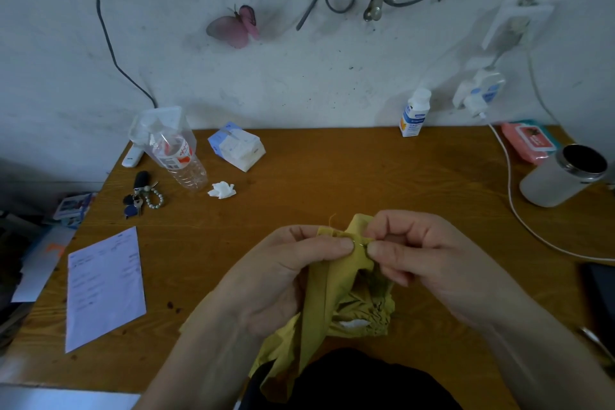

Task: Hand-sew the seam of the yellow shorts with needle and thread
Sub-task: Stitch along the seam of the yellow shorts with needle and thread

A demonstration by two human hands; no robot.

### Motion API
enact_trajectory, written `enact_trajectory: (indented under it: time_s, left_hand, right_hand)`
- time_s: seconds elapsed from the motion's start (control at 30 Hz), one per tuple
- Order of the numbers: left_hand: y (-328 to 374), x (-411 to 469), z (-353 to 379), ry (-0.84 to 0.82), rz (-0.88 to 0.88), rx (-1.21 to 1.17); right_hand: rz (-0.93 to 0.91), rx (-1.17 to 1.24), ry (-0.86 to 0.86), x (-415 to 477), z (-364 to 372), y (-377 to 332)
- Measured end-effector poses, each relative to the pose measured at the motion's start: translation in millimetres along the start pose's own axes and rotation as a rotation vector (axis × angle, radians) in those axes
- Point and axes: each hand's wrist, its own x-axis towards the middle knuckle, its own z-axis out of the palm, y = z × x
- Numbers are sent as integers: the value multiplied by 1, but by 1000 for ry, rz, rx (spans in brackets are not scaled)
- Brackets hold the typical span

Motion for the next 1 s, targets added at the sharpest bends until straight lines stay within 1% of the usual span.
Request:
enact_trajectory:
  time_s: [0.17,0.23,0.3,0.37,0.47,0.57,0.63,0.7,0.8,0.83,0.9,1.0]
  left_hand:
    - [-4,3,1,6,-5,-31]
    - [-6,3,0,-14,5,-52]
    - [-6,3,-1,-29,12,-64]
    - [-7,4,-2,-21,20,-64]
    - [-9,6,2,-65,20,-63]
    - [-9,5,2,-12,47,-46]
    - [-8,5,2,47,64,-39]
    - [-8,5,1,87,77,-34]
    - [-10,5,3,106,102,-3]
    - [-11,5,4,108,109,7]
    - [-12,4,6,105,121,1]
    - [-13,4,8,123,138,-17]
  right_hand:
    - [-57,-194,100,-1,3,6]
    - [-49,-159,128,-2,2,8]
    - [-32,-81,115,-4,-1,11]
    - [-40,-57,109,-4,-2,14]
    - [-85,-62,146,-2,1,17]
    - [-128,-162,195,1,3,18]
    - [-212,-359,292,1,4,18]
    - [-335,-586,378,2,5,18]
    - [-477,-768,430,6,11,20]
    - [-529,-783,444,7,14,21]
    - [-613,-739,479,8,18,24]
    - [-659,-650,538,10,20,27]
